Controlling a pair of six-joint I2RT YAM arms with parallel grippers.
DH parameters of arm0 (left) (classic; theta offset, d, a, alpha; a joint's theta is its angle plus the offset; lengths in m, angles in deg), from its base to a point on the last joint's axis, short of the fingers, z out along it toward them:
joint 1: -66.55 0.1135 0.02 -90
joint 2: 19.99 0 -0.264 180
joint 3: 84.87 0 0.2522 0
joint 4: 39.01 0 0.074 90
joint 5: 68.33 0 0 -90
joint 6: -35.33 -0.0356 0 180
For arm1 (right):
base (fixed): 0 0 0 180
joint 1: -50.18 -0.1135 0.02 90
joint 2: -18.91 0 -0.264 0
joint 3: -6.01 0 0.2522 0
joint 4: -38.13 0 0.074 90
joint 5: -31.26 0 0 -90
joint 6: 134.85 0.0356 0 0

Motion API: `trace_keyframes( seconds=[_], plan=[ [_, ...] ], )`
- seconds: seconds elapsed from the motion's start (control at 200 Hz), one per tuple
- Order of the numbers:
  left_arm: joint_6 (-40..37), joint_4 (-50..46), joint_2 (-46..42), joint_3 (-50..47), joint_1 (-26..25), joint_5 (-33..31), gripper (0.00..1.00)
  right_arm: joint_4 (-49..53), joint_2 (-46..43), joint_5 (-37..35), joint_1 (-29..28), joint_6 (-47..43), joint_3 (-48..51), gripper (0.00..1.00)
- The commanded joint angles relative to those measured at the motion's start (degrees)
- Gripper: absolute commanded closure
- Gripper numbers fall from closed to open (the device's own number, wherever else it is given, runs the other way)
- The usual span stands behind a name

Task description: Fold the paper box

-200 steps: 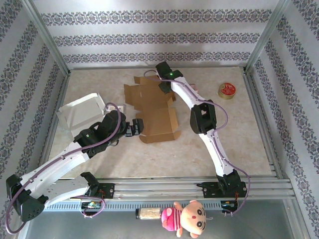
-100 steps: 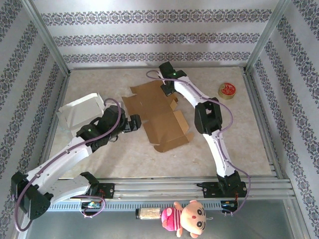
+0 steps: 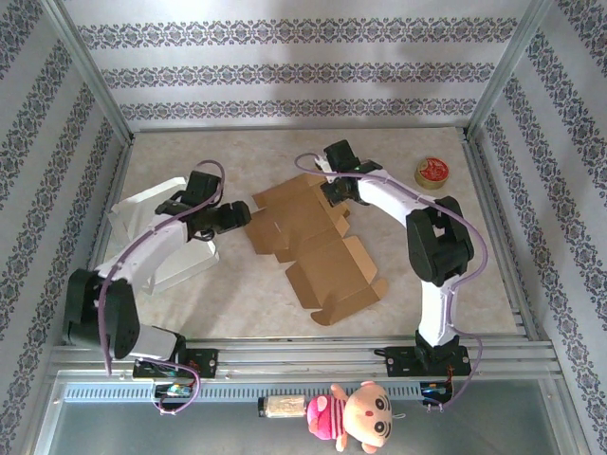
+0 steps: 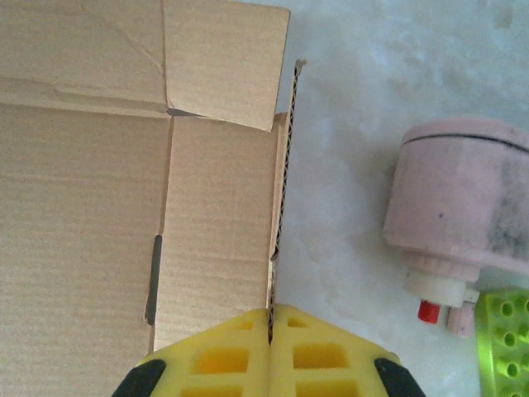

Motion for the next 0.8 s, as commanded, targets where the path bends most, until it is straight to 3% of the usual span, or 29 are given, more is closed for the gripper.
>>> trace_keyframes(
  seconds=[0.0, 0.155, 0.265, 0.365, 0.43, 0.53, 0.7, 0.795],
  plan=[
    [5.07, 7.19, 2.14, -4.33, 0.05, 9.10, 0.19, -3.97, -2.75, 0.74, -0.70, 2.27, 2.90, 1.00],
    [8.52, 19.23, 7.42, -8.61, -0.20, 16.42, 0.24, -5.11, -2.99, 1.95, -0.72, 3.95, 4.92, 1.00],
    [10.39, 24.55, 12.30, -8.78, -0.24, 19.72, 0.33, -5.99, -3.29, 3.41, -0.81, 5.56, 6.40, 1.00],
    [11.78, 29.27, 14.71, -9.02, -0.30, 21.42, 0.56, -6.85, -4.19, 4.39, -0.91, 6.63, 8.13, 1.00],
    [12.15, 32.14, 15.26, -9.02, -0.28, 22.38, 0.78, -7.48, -5.37, 4.66, -0.89, 7.05, 9.47, 1.00],
    [8.27, 29.97, 14.63, -7.02, -0.25, 21.03, 1.00, -6.87, -9.39, 4.81, -0.80, 7.18, 10.81, 0.82],
    [-6.21, 26.08, 11.85, -2.04, -0.37, 17.46, 1.00, -8.30, -19.88, 15.27, 1.78, 4.33, 11.84, 0.51],
    [-14.63, 28.58, 9.31, -0.75, -1.00, 16.47, 1.00, -11.68, -23.50, 23.74, 3.55, -1.60, 12.37, 0.47]
  ],
)
